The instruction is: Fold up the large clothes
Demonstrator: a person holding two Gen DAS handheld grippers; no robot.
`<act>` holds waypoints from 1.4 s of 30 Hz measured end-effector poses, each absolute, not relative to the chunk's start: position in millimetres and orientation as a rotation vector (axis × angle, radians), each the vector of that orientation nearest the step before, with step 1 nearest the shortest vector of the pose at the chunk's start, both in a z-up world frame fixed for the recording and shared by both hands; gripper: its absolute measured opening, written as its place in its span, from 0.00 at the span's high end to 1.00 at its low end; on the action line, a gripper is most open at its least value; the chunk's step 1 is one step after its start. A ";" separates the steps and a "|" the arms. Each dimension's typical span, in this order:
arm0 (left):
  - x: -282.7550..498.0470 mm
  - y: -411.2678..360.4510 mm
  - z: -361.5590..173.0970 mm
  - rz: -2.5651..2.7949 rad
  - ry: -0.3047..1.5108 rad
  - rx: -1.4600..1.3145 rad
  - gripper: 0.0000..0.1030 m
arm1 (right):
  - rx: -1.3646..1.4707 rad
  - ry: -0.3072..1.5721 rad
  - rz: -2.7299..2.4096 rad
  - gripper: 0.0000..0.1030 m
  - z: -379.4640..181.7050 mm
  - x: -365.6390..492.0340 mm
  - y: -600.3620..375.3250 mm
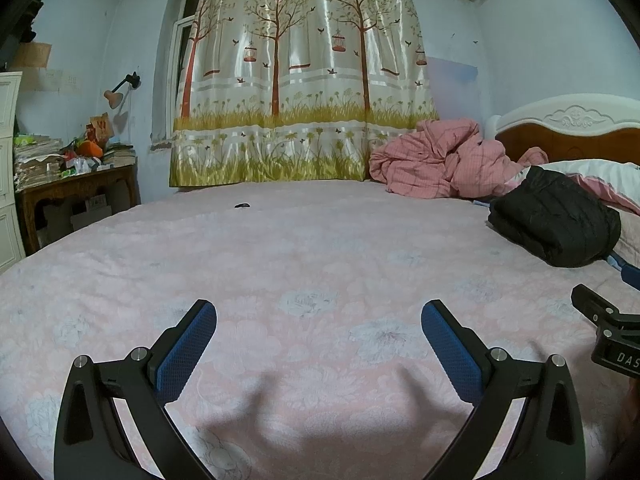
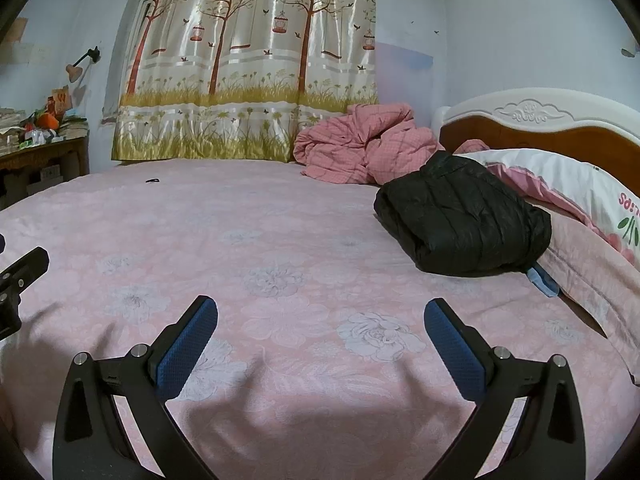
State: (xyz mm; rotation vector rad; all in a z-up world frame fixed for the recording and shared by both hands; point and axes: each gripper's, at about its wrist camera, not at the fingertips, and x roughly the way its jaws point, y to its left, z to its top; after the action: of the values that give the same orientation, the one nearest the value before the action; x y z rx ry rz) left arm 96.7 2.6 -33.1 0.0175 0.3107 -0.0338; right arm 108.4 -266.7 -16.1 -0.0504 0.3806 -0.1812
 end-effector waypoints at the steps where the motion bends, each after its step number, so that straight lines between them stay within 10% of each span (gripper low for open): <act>1: 97.2 2.5 -32.7 -0.034 0.311 0.018 0.00 | -0.052 0.381 -0.181 0.00 -16.1 108.0 -267.1; 42: 100.3 11.1 -24.6 -0.040 0.317 0.019 0.00 | -0.062 0.384 -0.173 0.00 -13.9 110.5 -269.0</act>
State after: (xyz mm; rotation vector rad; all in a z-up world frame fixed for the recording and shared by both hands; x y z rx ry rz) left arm 100.3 11.1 -24.6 0.0188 0.3167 -0.0398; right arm 110.5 -269.0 -13.9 -0.0622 0.3837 -0.1727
